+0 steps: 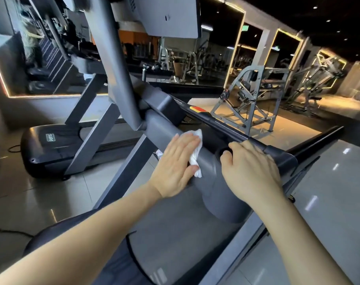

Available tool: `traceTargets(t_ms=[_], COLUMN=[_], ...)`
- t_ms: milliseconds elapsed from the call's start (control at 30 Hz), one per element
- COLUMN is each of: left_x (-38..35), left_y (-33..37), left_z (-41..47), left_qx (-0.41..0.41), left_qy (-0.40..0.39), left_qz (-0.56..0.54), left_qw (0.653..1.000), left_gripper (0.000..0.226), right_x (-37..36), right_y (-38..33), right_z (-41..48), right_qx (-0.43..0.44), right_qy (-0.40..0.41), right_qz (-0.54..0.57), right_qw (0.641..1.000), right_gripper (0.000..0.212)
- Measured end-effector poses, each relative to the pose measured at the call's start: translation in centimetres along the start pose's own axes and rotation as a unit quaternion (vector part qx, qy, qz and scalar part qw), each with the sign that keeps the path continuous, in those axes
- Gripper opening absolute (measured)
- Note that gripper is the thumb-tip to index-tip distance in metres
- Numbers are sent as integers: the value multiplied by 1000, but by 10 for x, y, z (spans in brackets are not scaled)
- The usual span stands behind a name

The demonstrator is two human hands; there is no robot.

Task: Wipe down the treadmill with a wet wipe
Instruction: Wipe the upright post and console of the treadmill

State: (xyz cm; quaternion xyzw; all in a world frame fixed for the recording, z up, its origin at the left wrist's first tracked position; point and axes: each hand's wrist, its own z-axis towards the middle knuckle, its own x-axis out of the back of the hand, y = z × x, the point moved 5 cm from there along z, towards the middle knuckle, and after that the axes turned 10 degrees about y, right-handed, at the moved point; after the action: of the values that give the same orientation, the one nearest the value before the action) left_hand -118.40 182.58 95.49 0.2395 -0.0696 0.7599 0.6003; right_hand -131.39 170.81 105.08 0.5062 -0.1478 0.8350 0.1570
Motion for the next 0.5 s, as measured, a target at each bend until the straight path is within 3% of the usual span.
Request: traceTargets(t_ms=[200, 333, 400, 500], left_x=[11, 7, 2, 1], left_y=[-69, -46, -12, 17], left_z=[6, 3, 1, -6], left_qx=[74, 171, 118, -33], left_qy=[0, 50, 36, -16], left_qz=[31, -21, -34, -32], left_qw=[997, 984, 992, 999], left_gripper=[60, 56, 53, 54], right_x=[-1, -1, -3, -9], right_y=[-3, -4, -8, -18], right_z=[4, 4, 8, 17], right_qx=[-11, -34, -49, -71], right_qy=[-11, -2, -1, 7], right_qz=[-10, 3, 5, -22], right_qw=[1000, 999, 999, 997], right_gripper=[40, 36, 36, 36])
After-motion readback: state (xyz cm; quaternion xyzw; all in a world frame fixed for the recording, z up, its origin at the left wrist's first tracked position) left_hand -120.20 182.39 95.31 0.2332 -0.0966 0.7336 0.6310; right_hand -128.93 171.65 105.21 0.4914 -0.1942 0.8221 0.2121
